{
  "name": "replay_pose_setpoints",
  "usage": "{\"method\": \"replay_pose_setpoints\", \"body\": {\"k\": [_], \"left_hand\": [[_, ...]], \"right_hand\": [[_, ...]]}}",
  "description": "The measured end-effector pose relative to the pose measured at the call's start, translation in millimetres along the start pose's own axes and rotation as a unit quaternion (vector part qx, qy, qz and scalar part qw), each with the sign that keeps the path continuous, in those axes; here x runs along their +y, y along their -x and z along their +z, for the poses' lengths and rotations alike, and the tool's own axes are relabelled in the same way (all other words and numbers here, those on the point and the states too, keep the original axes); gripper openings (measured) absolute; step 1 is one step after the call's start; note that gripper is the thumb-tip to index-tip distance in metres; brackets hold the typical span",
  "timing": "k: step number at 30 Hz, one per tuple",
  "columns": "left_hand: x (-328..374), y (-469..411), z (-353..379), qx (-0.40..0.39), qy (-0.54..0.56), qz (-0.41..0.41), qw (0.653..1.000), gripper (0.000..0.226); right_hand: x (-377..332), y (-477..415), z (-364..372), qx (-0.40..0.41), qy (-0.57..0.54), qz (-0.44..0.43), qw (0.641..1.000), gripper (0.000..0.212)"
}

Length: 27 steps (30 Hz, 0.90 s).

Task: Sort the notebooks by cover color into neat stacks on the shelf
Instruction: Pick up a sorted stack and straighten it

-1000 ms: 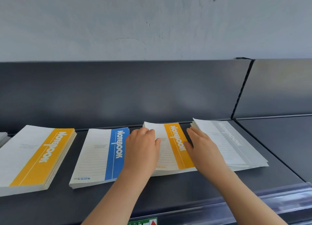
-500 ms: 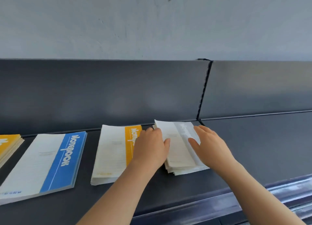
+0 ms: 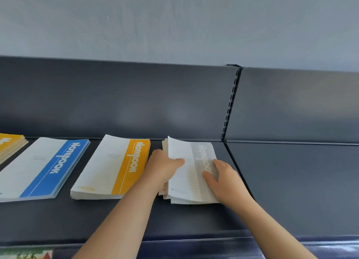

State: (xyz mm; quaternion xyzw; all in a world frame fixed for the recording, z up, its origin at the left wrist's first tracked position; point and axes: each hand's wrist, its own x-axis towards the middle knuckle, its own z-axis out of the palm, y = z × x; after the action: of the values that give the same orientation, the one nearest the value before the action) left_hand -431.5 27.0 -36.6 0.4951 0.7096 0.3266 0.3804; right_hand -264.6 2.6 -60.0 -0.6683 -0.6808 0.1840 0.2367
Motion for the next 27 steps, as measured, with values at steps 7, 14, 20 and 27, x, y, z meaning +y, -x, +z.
{"method": "replay_pose_setpoints", "body": {"k": [7,14,20,27], "left_hand": [[3.5,3.9,4.1,-0.051,0.138,-0.061,0.987,0.032],[7.4,31.9,-6.6,-0.095,0.237,0.114,0.960,0.034],[20.7,36.6,-14.9,-0.086,0.188,0.228,0.952,0.047],[17.4,40.9,-3.9,-0.090,0.199,0.230,0.948,0.070]], "right_hand": [[11.8,3.7,2.7,0.006,-0.070,-0.020,0.997,0.037],[9.8,-10.4,-34.1,-0.014,-0.363,-0.007,0.932,0.044],[-0.1,-3.3,-58.8,0.046,-0.368,-0.108,0.923,0.036],[8.9,3.2,-51.6,0.047,-0.438,-0.086,0.894,0.037]]}}
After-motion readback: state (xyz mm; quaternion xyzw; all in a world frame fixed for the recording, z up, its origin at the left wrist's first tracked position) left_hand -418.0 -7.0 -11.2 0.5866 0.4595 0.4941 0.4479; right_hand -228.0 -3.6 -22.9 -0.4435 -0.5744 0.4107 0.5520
